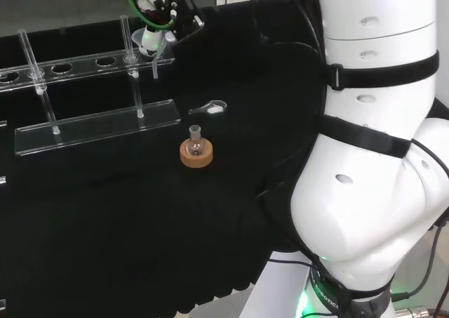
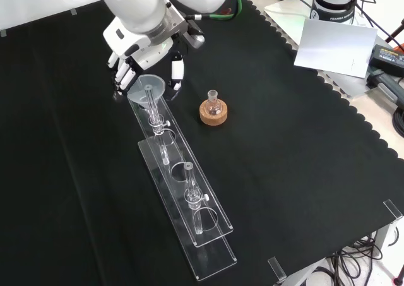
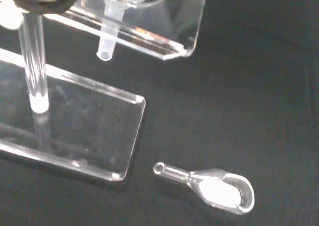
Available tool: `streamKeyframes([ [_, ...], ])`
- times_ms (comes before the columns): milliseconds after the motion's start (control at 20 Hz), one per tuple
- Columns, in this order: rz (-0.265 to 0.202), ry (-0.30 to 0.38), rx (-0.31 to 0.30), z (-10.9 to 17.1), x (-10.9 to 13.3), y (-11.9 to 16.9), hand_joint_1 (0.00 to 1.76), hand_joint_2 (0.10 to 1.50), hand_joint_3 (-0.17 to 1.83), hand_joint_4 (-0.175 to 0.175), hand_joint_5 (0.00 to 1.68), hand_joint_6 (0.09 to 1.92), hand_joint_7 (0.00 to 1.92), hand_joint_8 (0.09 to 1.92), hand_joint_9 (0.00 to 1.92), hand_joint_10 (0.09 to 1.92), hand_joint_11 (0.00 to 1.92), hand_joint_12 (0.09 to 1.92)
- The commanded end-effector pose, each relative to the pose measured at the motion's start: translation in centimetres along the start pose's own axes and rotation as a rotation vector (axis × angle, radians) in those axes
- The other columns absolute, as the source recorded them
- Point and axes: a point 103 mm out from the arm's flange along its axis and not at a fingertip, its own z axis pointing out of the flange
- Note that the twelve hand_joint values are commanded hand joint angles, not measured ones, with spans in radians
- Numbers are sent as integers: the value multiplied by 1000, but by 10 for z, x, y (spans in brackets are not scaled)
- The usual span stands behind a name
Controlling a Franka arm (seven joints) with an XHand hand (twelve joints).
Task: Pick up the funnel from the transparent funnel stand.
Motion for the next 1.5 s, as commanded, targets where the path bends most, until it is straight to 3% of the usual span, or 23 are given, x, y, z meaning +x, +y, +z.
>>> streamKeyframes([
  [50,1,-15,-57,-10,0,-6,830,713,526,-25,668,140,715,648,906,464,565,1323],
  [500,45,-48,-114,-55,-14,-40,846,704,541,-26,678,192,732,648,953,442,588,1289],
  [850,78,-49,-178,-83,-20,-86,848,702,544,-25,678,213,732,647,965,436,592,1287],
  [1500,121,-39,-222,-86,-16,-150,853,697,555,-19,676,319,747,644,999,414,624,1272],
])
